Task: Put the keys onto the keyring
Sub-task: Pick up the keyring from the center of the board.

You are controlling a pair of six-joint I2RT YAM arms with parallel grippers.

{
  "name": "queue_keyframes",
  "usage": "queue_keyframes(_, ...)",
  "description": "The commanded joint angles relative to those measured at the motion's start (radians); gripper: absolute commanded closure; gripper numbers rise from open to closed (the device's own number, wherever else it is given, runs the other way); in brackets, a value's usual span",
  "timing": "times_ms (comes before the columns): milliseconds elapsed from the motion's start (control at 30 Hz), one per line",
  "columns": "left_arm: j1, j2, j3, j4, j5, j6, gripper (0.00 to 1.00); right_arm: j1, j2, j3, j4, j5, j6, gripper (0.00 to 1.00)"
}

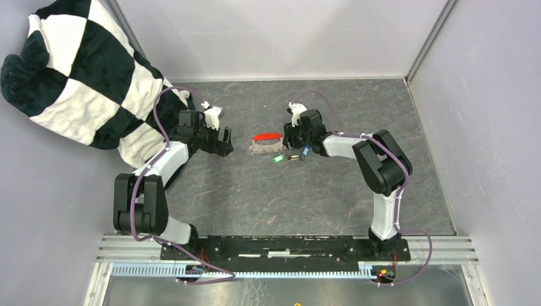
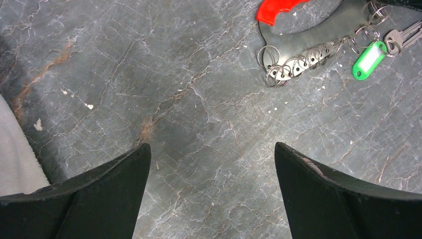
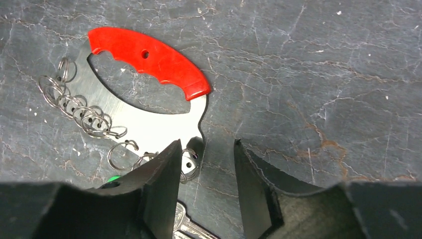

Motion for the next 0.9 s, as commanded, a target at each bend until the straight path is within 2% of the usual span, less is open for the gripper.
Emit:
queue_keyframes(0,-0.008,-0.026,0.041,-0.014,0.004,0.05,0.02,0.004,0.018,0.019,0.029,-0.072,0.007,0.54)
queue_keyframes(67,-0.015,-0.031,0.04,-0.015,-0.003,0.054,0.02,0.004,0.015,0.017,0.021,-0.1,0.011,0.55)
queue_keyframes(333,-0.03,-0.046,0.034,-0.034,-0.013,0.066,0.03,0.004,-0.056,-0.064,0.062,-0.132,0.034,0.44)
queue_keyframes(500,-0.031,-0.057,0.036,-0.042,-0.016,0.069,0.03,0.004,-0.071,-0.086,0.07,-0.129,0.04,0.53)
queue_keyframes(667,-0.033,-0.064,0.045,-0.055,-0.016,0.071,0.04,0.006,-0.074,-0.104,0.07,-0.123,0.031,0.69)
queue_keyframes(867,-0.048,-0.054,0.06,-0.071,-0.021,0.076,0.04,0.009,-0.058,-0.075,0.075,-0.121,0.027,0.77)
